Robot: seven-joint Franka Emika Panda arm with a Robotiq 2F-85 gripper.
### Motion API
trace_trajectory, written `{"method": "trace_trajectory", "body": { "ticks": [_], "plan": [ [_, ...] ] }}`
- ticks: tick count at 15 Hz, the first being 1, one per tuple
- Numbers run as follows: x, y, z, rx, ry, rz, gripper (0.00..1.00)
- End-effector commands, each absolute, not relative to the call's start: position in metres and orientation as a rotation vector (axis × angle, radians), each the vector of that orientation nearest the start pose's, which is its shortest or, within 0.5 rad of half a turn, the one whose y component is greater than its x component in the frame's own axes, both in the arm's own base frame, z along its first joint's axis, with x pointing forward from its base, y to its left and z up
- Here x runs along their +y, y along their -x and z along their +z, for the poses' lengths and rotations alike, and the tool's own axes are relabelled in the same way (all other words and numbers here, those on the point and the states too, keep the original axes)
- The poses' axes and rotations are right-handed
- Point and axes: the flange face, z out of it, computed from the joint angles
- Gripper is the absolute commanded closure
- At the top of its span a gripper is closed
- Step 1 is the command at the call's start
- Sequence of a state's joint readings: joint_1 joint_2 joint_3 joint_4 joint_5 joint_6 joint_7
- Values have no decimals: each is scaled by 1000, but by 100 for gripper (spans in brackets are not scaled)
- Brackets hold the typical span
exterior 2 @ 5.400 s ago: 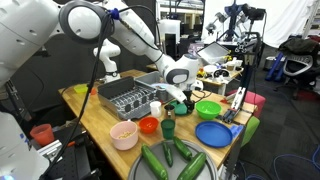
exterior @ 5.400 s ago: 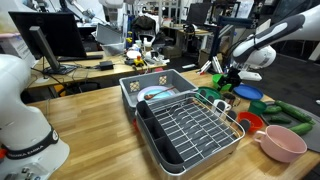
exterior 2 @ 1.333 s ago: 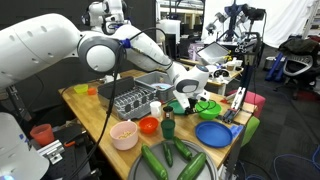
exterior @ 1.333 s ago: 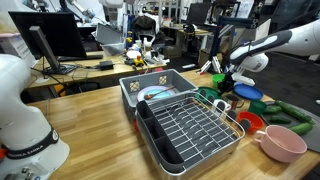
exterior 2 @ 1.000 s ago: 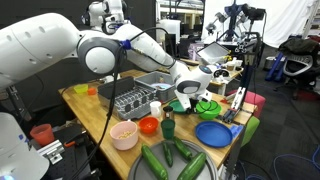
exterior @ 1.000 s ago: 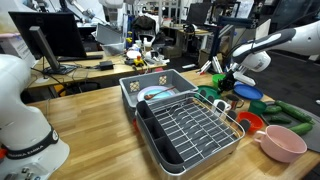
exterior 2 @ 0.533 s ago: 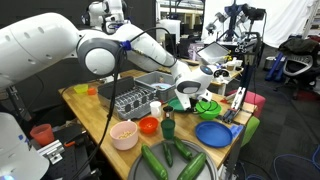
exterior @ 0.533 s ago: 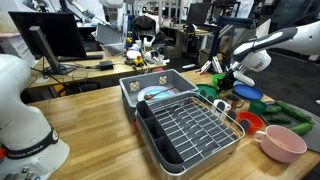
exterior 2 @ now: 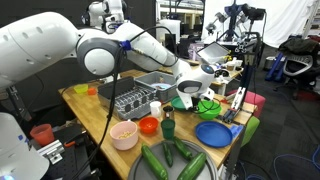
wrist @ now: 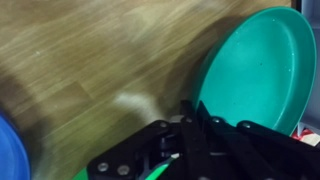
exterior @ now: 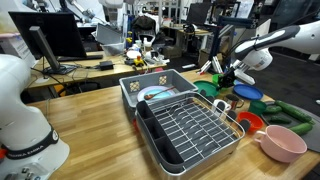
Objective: Put the green plate on the dish rack
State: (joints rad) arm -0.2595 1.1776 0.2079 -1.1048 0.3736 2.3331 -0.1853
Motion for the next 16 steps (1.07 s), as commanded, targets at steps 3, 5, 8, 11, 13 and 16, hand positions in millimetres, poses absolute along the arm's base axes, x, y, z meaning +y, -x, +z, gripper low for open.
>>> {"method": "trace_trajectory", "body": {
  "ticks": [3,5,8,11,13,16],
  "plan": [
    [-94,-763,127,312,2620,-259,98],
    [-97,-765,134,305,2615,-289,98],
    [-99,-766,146,291,2608,-328,98],
    [-95,-768,159,256,2596,-373,98],
    [-87,-768,172,210,2593,-408,98],
    [-70,-766,201,118,2578,-488,98]
  ]
}}
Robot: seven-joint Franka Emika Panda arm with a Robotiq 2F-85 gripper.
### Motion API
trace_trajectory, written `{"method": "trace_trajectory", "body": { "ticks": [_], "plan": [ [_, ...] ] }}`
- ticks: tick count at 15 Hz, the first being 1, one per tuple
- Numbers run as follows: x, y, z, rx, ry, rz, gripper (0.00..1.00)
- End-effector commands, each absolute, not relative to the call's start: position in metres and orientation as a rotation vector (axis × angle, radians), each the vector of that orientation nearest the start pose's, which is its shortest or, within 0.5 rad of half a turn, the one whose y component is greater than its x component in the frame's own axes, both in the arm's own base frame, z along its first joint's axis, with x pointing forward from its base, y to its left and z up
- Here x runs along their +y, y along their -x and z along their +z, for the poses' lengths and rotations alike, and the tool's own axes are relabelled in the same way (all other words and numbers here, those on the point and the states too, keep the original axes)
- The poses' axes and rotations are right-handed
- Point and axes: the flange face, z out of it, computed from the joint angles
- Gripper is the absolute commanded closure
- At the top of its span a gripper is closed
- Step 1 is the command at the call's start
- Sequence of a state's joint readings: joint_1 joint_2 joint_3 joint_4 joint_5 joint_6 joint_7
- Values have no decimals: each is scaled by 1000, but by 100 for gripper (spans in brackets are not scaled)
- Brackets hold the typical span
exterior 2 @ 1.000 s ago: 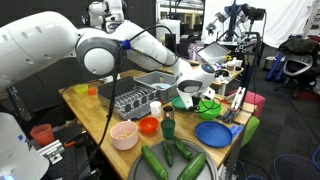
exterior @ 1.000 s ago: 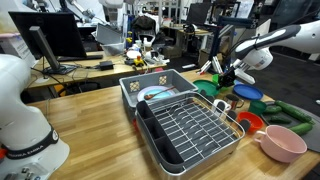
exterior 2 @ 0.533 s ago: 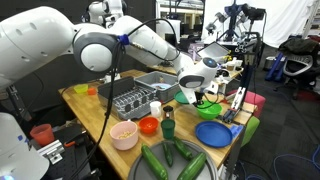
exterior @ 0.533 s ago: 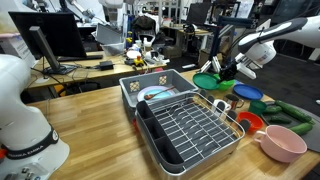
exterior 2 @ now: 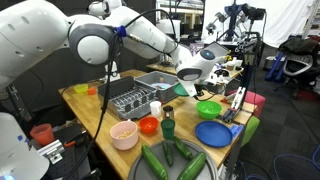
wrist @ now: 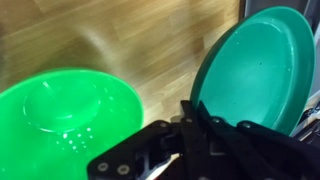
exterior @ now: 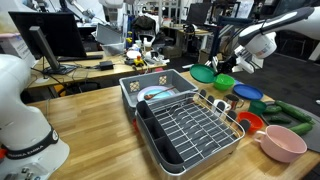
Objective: Put the green plate on the dish rack
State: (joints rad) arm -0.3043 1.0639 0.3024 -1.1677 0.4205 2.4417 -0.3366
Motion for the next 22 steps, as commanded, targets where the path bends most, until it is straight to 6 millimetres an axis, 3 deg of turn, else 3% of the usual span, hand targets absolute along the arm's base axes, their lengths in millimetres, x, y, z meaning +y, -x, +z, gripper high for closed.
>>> {"method": "trace_trajectory", "body": {
  "ticks": [1,7,13,17,22],
  "plan": [
    [-63,-764,213,80,2575,-513,98],
    [-8,-735,270,-222,2586,-626,98],
    [68,-691,314,-577,2633,-772,98],
    [122,-656,317,-758,2643,-797,98],
    [150,-628,311,-902,2661,-818,98]
  ]
}}
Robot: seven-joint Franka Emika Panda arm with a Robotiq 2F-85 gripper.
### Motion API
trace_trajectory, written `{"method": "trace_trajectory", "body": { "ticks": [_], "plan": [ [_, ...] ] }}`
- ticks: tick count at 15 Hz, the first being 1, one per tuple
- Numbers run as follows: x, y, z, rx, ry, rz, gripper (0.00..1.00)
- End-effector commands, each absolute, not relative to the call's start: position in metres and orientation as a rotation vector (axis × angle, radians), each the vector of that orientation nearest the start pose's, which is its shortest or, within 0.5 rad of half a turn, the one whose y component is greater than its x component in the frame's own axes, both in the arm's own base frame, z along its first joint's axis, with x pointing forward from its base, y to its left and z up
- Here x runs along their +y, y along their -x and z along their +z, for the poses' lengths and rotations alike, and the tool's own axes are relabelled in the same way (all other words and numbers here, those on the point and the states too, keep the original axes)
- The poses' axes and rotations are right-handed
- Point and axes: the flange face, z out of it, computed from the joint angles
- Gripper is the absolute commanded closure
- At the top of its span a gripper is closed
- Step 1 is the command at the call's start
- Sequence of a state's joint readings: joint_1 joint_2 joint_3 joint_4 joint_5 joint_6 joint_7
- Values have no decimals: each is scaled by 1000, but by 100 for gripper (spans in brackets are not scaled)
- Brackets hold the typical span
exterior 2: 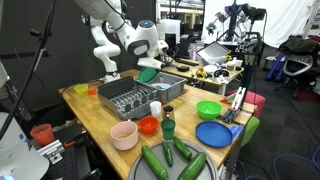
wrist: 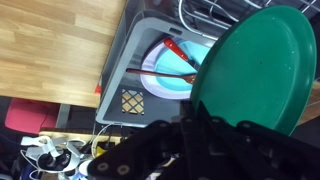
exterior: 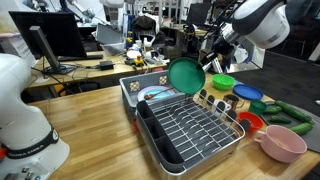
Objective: Put the green plate on the dish rack
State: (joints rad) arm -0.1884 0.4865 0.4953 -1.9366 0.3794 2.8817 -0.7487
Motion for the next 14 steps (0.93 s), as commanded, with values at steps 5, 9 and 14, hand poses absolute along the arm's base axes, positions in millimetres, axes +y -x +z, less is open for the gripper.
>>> {"method": "trace_trajectory", "body": {
  "ticks": [5,9,14],
  "plan": [
    [153,-631,304,-877,2651,-790,93],
    [154,-631,304,-877,2651,-789,93],
    [176,-620,307,-1086,2668,-812,98]
  ]
}}
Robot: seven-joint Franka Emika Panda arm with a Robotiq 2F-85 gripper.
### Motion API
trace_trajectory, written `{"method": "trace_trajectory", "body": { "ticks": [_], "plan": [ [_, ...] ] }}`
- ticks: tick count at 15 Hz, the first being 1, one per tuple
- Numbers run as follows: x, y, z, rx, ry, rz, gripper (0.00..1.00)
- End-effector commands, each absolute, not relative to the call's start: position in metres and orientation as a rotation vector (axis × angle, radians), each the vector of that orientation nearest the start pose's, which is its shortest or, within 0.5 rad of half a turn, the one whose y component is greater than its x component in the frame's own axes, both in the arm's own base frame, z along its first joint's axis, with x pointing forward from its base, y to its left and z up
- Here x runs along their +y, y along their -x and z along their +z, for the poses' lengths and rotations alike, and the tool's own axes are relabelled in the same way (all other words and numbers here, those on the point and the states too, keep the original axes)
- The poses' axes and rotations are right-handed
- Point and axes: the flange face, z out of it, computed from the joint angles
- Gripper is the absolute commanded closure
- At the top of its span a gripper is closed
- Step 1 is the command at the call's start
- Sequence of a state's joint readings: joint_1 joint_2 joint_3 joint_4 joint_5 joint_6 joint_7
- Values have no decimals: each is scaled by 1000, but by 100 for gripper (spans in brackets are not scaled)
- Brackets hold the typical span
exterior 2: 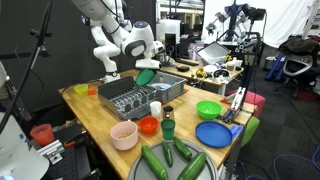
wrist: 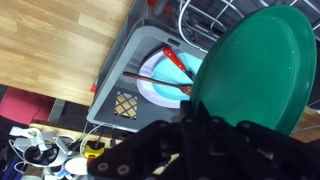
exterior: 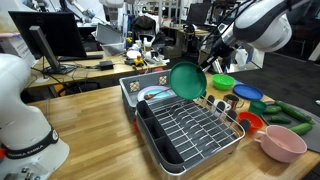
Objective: Put the green plate on the dish rack
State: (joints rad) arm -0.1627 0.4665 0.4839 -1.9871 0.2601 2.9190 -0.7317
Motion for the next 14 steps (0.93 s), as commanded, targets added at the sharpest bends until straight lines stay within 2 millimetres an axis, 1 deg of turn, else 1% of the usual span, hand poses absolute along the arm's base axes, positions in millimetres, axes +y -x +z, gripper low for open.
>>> {"method": "trace_trajectory", "body": {
  "ticks": [1,2,5,9,12,14],
  "plan": [
    [184,-619,307,-1143,2660,-808,98],
    [193,-617,306,-1198,2648,-806,98],
    [211,-614,305,-1372,2626,-804,98],
    [230,-607,309,-1642,2603,-804,98],
    [250,-603,311,-1846,2561,-800,98],
    [263,-601,310,-1942,2529,-792,98]
  ]
}}
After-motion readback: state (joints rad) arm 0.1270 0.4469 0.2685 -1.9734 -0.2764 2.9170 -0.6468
